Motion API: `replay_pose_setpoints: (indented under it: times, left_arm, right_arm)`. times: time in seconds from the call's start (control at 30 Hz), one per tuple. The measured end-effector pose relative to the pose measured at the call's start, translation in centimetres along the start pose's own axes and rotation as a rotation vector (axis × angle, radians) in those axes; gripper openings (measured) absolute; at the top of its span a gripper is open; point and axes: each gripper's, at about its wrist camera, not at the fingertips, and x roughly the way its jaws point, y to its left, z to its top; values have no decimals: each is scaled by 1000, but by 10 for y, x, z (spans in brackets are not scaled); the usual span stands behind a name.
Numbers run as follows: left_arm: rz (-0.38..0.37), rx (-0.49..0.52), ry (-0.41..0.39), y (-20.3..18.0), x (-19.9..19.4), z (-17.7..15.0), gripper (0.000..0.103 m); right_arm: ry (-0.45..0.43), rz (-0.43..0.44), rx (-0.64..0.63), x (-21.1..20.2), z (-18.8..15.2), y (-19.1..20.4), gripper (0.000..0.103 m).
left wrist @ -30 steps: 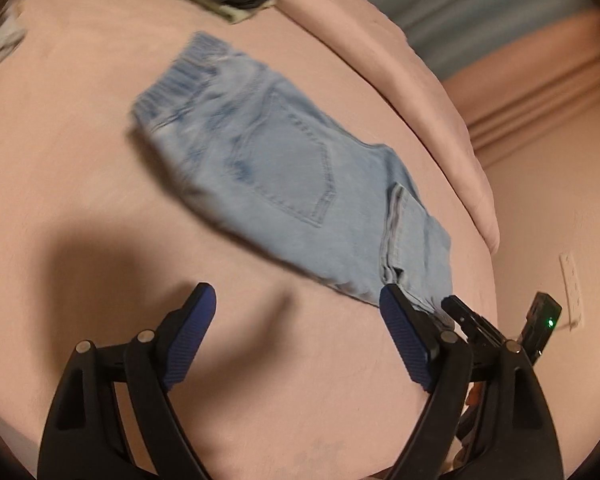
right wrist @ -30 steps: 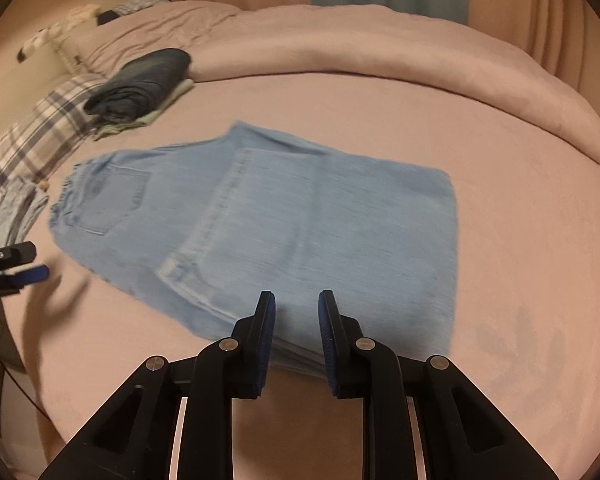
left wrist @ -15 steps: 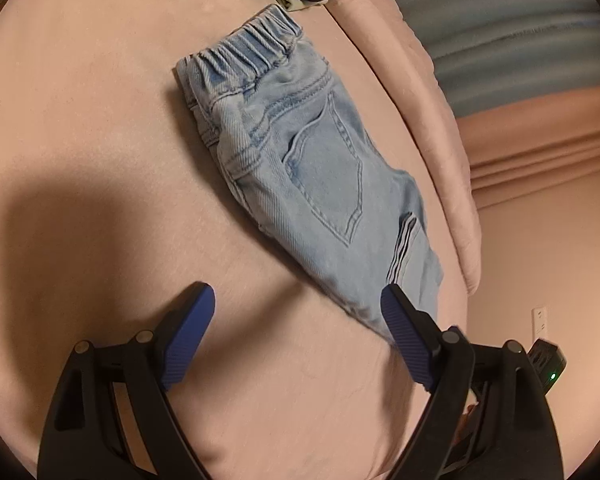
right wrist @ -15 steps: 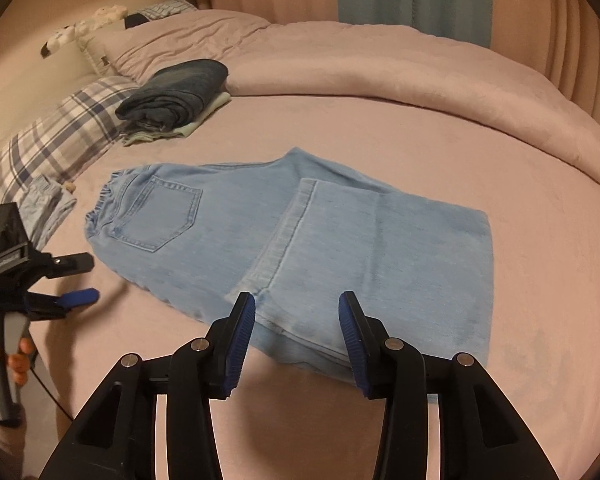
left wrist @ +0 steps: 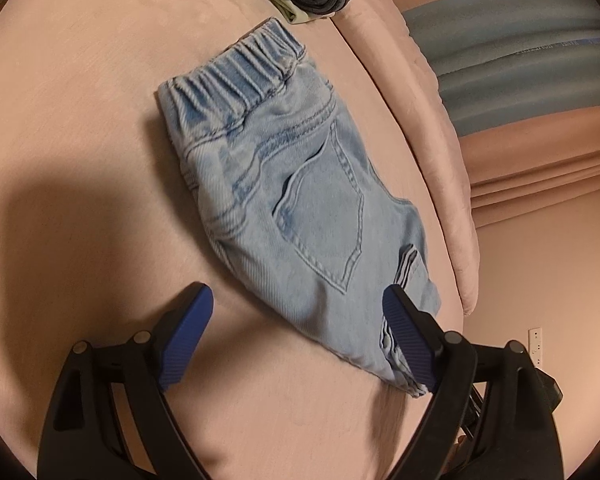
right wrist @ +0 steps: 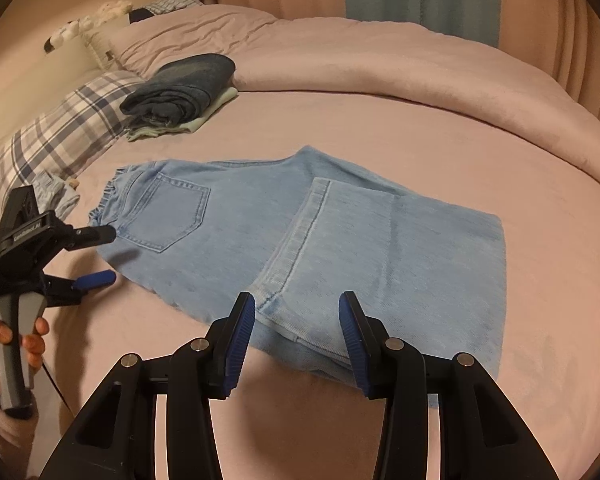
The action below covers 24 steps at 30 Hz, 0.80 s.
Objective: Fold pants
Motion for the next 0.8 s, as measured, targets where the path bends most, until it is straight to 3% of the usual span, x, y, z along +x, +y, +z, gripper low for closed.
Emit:
replay_pose_setpoints:
  times: [0.8]
  left_arm:
    - [42, 49, -22, -13, 24, 28, 89]
  right_arm:
    - [41, -2, 29, 18, 1, -7, 44]
